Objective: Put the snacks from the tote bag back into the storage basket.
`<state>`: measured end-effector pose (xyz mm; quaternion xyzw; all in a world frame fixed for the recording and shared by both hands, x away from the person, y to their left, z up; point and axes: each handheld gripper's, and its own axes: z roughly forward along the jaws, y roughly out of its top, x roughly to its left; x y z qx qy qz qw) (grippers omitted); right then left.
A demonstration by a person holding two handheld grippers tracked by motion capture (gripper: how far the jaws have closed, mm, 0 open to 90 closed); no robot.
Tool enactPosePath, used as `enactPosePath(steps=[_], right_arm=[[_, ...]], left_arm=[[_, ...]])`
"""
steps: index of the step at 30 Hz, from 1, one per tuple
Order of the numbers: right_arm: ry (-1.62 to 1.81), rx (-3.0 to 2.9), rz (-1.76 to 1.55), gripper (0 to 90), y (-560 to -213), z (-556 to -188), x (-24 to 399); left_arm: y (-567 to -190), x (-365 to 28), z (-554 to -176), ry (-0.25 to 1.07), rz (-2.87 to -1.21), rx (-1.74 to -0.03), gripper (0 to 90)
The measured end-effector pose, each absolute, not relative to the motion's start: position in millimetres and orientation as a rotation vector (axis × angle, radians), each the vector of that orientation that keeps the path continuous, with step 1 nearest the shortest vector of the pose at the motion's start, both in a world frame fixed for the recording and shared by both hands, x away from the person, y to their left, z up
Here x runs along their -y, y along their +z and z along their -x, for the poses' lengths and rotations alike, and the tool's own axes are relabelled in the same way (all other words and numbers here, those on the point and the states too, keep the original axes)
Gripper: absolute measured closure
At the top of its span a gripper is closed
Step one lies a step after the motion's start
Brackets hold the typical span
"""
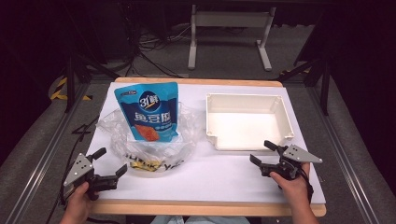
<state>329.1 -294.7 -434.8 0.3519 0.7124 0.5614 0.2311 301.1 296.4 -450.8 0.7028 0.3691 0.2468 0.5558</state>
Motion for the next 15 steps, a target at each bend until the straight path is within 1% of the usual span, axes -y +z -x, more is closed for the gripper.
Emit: enactPosePath(steps=[15], right_arm=[[1.543,-2.05,-0.899,16.0,-415,-324,286]], left_arm=[[-451,-298,-301,0.581,-1.648,-0.876,0.1]])
